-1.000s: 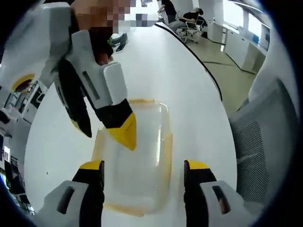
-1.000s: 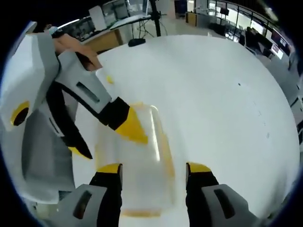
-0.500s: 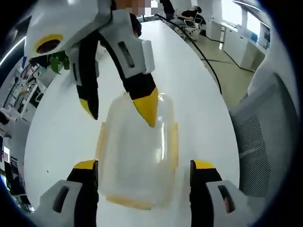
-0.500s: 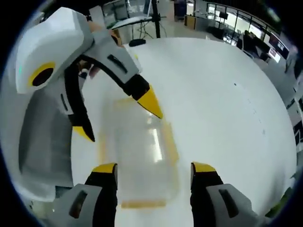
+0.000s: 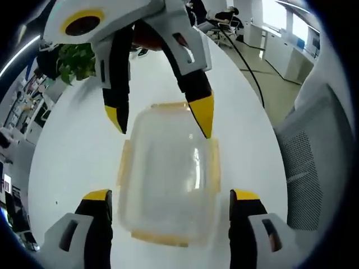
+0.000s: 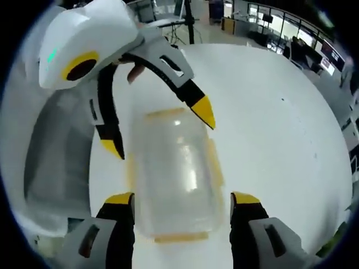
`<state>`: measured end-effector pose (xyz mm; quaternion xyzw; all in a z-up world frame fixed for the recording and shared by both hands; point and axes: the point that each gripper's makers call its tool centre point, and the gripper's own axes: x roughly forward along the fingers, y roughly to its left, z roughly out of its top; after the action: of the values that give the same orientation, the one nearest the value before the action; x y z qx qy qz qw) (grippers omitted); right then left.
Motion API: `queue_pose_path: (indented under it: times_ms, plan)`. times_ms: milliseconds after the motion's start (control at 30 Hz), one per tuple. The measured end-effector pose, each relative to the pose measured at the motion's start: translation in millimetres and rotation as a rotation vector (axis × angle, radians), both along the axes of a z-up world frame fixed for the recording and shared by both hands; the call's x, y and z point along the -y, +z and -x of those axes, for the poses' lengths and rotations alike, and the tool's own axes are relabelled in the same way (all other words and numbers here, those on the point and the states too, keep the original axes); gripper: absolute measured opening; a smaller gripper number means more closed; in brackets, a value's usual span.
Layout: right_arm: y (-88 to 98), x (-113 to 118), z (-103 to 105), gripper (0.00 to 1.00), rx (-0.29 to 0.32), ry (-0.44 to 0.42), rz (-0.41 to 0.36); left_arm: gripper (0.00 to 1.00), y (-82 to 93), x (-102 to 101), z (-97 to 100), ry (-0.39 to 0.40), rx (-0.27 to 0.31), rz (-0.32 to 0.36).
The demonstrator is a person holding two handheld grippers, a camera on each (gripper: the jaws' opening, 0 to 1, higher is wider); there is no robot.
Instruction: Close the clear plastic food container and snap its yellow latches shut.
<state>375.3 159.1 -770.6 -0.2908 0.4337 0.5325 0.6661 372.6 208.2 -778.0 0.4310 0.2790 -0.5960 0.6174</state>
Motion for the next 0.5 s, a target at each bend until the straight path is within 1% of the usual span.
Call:
queue_pose_path:
  times_ms: [100,267,367,500]
  plan:
    - [-1.6,2,2,0.7,0.009,0.009,0.014,0.88,-2.0,-1,-1.5,-0.002,-0.004,-0.003]
    - [-5.2,4,7,0.75,0.021,0.015,0.019,0.89,-9.0,-4,-2.8,-0.016,-0.01,-0.026]
    - [-10.6,9,7,0.75,0.057,0.028,0.047,0.89,-12.8,-4,-3.0,-0.025,-0.014,-0.037]
    - [-14.2,10,10,0.76,0.081,0.039,0.05,0.88,-17.6,-4,-2.6,-0.038,-0.015,-0.055]
